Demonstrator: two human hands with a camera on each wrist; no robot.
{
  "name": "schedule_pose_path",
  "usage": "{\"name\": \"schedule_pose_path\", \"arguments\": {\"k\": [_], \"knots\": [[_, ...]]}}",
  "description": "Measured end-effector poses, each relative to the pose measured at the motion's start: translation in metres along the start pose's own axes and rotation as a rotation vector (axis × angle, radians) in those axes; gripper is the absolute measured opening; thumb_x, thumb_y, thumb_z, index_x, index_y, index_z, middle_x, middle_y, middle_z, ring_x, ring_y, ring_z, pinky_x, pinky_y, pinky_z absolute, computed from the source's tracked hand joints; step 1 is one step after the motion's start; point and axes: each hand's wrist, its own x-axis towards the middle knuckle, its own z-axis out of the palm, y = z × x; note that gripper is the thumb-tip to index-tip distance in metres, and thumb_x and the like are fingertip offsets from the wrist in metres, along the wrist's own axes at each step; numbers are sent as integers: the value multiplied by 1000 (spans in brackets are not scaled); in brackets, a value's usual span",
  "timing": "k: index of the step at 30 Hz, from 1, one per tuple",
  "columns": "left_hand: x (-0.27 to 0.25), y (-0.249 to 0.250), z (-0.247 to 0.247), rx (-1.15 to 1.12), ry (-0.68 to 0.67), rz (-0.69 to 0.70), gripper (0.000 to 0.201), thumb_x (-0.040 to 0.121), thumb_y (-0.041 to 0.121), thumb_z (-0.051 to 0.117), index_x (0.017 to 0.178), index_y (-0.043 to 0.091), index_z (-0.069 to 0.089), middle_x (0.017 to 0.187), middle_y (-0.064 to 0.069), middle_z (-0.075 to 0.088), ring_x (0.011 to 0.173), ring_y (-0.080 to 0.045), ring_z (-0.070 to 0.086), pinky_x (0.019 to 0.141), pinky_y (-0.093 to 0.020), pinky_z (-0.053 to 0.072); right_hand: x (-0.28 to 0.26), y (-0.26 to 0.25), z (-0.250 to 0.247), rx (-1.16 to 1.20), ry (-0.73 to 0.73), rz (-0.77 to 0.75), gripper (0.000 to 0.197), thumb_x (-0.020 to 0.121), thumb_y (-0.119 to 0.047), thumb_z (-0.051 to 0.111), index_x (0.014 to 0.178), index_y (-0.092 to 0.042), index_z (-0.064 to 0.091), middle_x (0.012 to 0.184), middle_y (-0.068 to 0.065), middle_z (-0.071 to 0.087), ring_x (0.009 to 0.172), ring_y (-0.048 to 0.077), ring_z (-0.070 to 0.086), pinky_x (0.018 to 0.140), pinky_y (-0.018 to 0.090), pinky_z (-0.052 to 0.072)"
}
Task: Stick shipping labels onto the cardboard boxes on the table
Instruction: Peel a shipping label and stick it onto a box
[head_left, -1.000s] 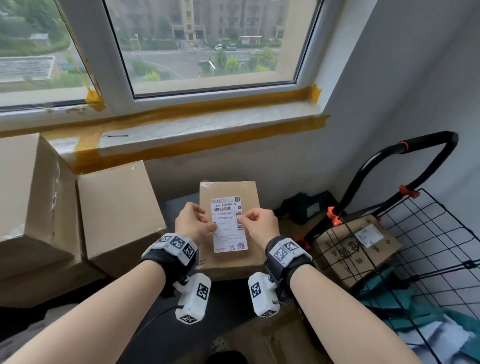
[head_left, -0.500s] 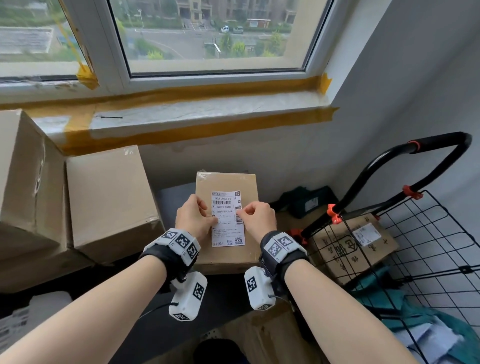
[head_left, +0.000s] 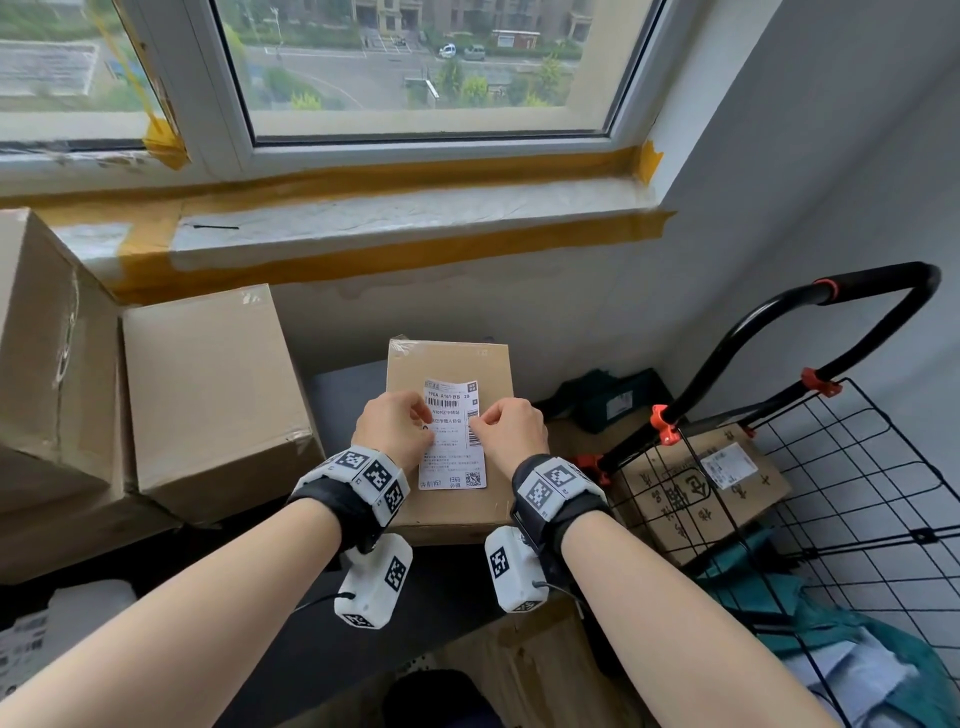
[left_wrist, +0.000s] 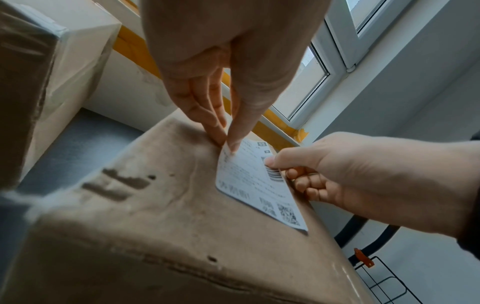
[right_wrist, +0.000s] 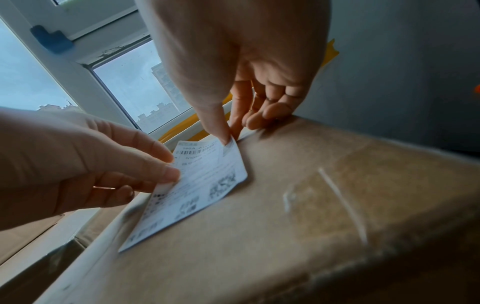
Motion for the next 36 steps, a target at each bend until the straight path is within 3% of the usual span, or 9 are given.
{"name": "schedule_pose_path", "arguments": {"k": [7,13,18,20,22,23,25,31,36], "knots": [[0,-2,-3,34,7,0,9,74,19,71,81,22,67,93,5,58,92,-20,60,81,-32,51,0,0,1,-18,0,2,17,85,-29,62,72,-18,62,93,5,68,80,20,58,67,27,43],[-5,-14,-10,71,5,24,21,73,34,75,92,25,71,101,3,57,94,-18,57,79,-33,48,-3,1,-1,-92,-6,-48,16,87,-33,61,83,-18,63,98,5,67,91,24,62,73,32,51],[-11,-26,-18,102,-39,125,35,74,38,73,107,28,69,112,7,50,100,-12,50,84,-31,47,-6,-3,-11,-204,42,-158,30,90,-31,57,112,-10,55,115,8,59,105,27,58,86,37,49],[-13,-30,-20,118,-63,165,41,74,39,73,113,28,66,126,5,48,114,-14,47,93,-33,45,-5,-11,-9,-238,-48,-331,36,95,-27,49,126,-10,50,130,8,53,119,27,51,99,38,43],[-14,-34,-21,152,-106,201,49,76,38,72,122,27,60,143,4,41,129,-17,40,104,-36,37,-5,-23,0,-310,-280,-469,50,99,-29,39,145,-12,30,154,5,29,142,22,26,116,37,24],[-15,-36,-22,165,-136,213,54,76,38,72,127,26,57,148,4,36,133,-18,38,108,-35,33,-5,-28,6,-361,-374,-508,54,100,-30,34,149,-13,19,159,3,16,147,19,13,119,37,14],[-15,-41,-23,165,-190,234,63,77,37,71,135,27,49,154,6,28,137,-17,34,111,-34,29,-4,-35,16,-439,-463,-525,57,102,-34,27,151,-13,7,161,0,1,148,16,0,121,37,5],[-19,-51,-22,198,-256,271,56,93,33,52,145,31,30,157,14,9,139,-15,32,111,-30,29,5,-23,20,-537,-473,-450,63,101,-40,24,151,-15,-5,160,-1,-12,148,15,-7,119,35,0],[-19,-54,-21,213,-341,262,60,96,33,45,148,34,16,157,15,-6,141,-16,28,112,-29,28,10,-3,7,-545,-424,-354,68,100,-45,23,150,-14,-11,159,-1,-16,147,13,-11,120,33,-3]]}}
